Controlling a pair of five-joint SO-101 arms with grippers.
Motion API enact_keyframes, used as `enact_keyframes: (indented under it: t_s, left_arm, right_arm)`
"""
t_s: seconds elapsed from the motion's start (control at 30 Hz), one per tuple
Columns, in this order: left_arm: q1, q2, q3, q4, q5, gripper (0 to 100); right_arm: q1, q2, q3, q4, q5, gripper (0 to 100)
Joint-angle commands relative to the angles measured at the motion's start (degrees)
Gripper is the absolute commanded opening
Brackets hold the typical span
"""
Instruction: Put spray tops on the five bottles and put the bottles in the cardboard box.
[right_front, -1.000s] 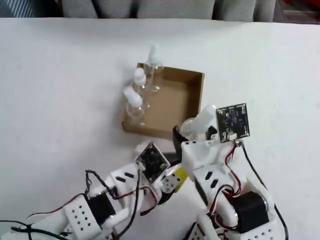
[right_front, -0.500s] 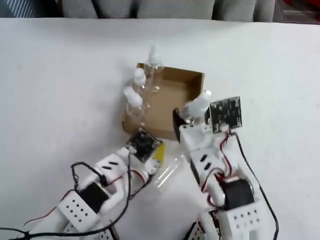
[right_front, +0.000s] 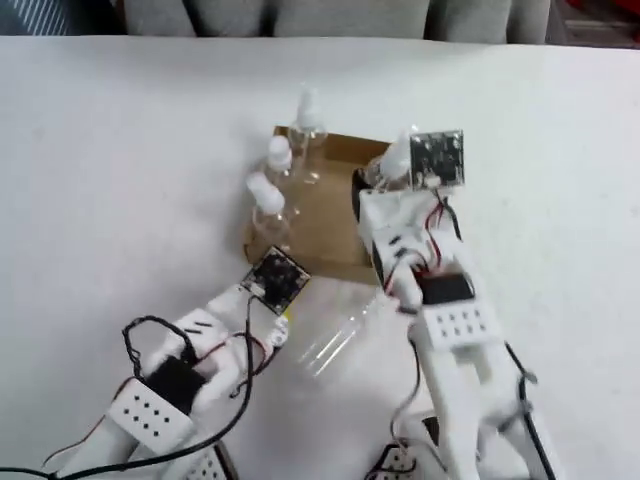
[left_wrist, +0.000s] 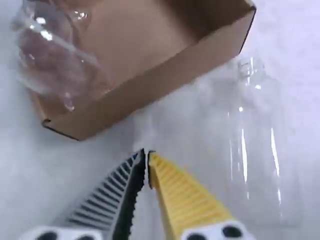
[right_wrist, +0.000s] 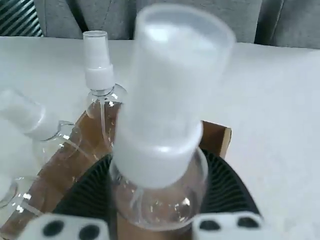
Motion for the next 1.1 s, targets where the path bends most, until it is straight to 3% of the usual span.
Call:
enact_keyframes:
  t_s: [0.0, 0.27, 0.47, 1.07]
  left_arm:
    - [-4.6, -0.7, -1.0, 1.1, -2.3, 2]
    - [-11.9, -0.7, -0.1, 1.1, -4.7, 2]
    - [-12.1, -0.7, 2.5, -3.5, -4.7, 2]
    - [-12.1, -0.7, 2.5, -3.7, -5.7, 2]
  right_arm:
    - [1.5, 7.2, -7.1, -3.6, 0.2, 1.5]
    - [2.9, 21.1, -16.4, -6.5, 0.2, 1.5]
    - [2.9, 28.8, -22.3, -6.6, 0.1, 1.5]
    - [4.4, 45.9, -35.6, -6.6, -1.8, 1.5]
